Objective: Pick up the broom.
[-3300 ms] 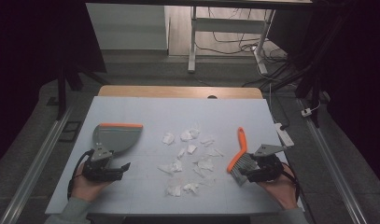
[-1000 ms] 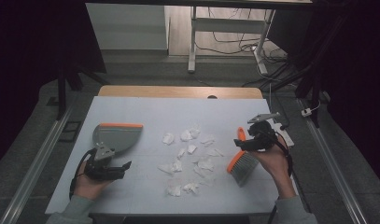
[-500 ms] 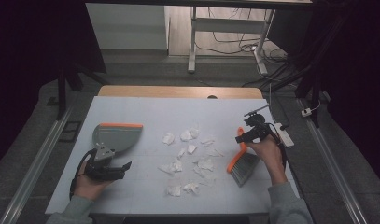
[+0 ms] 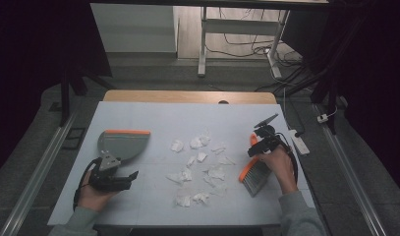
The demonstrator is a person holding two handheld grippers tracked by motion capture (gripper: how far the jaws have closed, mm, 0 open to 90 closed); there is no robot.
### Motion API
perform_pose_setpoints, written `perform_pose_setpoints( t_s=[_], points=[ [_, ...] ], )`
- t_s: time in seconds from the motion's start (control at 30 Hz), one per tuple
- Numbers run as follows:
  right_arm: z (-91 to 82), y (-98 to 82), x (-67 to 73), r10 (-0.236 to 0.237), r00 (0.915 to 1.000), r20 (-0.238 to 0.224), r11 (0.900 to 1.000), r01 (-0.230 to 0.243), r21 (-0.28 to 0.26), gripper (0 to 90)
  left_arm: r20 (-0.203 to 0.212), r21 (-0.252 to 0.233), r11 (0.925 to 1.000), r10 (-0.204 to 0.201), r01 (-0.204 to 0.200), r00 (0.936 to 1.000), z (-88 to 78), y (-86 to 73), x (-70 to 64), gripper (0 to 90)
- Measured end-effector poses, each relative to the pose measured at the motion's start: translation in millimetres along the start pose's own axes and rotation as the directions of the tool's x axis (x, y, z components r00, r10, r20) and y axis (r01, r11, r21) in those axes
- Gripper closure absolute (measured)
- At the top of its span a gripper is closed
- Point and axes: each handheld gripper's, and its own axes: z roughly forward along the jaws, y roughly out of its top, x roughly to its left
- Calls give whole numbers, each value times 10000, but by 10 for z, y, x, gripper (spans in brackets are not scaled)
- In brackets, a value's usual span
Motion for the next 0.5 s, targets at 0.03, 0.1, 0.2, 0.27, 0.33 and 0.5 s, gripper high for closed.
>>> perform_pose_setpoints(
  t_s=[0.03,0.1,0.2,0.27,0.33,0.5],
  points=[
    [19,0,8,32,10000,29,9999,-32,137,321,10,13,10000,6,-6,10000,2,-1,-2,200],
    [57,-3,20,58,10000,64,9997,-60,238,339,17,19,10000,10,-10,10000,2,-2,-1,200],
    [79,-4,52,113,9999,79,9993,-116,363,396,37,33,10000,4,-4,10000,2,-5,2,200],
    [82,-10,73,74,9997,240,9991,-84,418,435,24,55,10000,6,-6,10000,0,-8,2,200],
    [71,-16,85,159,9991,388,9984,-180,543,467,36,16,10000,-17,17,10000,-4,-12,6,200],
    [75,-24,116,311,9972,677,9979,-349,545,506,60,47,10000,-7,7,10000,1,-17,8,200]
  ],
)
